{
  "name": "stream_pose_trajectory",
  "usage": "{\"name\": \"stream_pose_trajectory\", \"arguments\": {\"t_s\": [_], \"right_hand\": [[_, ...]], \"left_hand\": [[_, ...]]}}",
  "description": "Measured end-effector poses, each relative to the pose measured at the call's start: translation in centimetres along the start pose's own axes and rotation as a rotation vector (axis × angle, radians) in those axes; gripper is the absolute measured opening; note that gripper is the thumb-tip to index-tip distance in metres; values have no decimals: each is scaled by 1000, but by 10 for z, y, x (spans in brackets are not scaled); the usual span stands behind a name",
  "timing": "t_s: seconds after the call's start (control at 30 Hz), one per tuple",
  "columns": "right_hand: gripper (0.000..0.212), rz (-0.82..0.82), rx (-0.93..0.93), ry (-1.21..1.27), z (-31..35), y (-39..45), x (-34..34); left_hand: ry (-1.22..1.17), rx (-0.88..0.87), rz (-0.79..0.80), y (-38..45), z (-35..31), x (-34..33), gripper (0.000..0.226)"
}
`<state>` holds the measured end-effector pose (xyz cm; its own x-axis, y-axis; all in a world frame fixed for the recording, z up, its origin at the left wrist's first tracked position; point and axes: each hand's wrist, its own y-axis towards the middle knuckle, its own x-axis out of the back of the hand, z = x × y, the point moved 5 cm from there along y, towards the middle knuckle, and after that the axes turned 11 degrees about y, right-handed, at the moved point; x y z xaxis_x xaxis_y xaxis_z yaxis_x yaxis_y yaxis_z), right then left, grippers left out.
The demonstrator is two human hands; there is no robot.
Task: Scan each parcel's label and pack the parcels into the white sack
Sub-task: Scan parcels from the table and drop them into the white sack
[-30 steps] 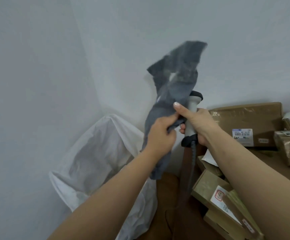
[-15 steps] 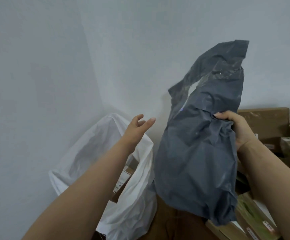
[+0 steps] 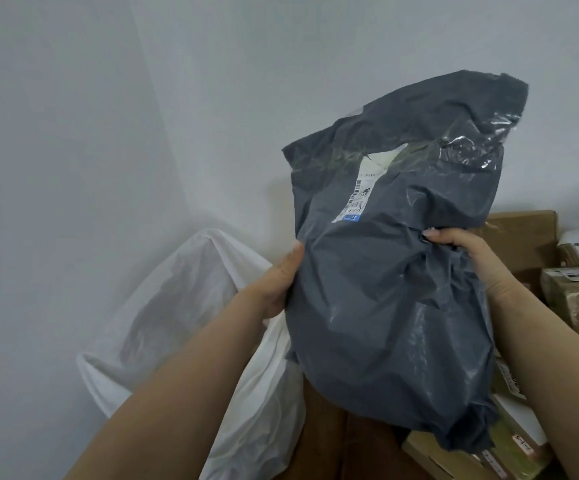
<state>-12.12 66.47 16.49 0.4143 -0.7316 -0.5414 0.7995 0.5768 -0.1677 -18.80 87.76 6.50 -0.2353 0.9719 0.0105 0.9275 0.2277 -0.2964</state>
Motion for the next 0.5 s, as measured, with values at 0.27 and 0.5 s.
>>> {"name": "stream_pose_trajectory", "arguments": {"t_s": [0.27,0.5], "right_hand": [[54,-84,-31,-181,-18,23,21],[33,-439,22,-51,-24,37,54]], "left_hand": [[-60,-37,-266,9,-38,26,60],[-122,-252,-633,-3,-42,66,12]]}}
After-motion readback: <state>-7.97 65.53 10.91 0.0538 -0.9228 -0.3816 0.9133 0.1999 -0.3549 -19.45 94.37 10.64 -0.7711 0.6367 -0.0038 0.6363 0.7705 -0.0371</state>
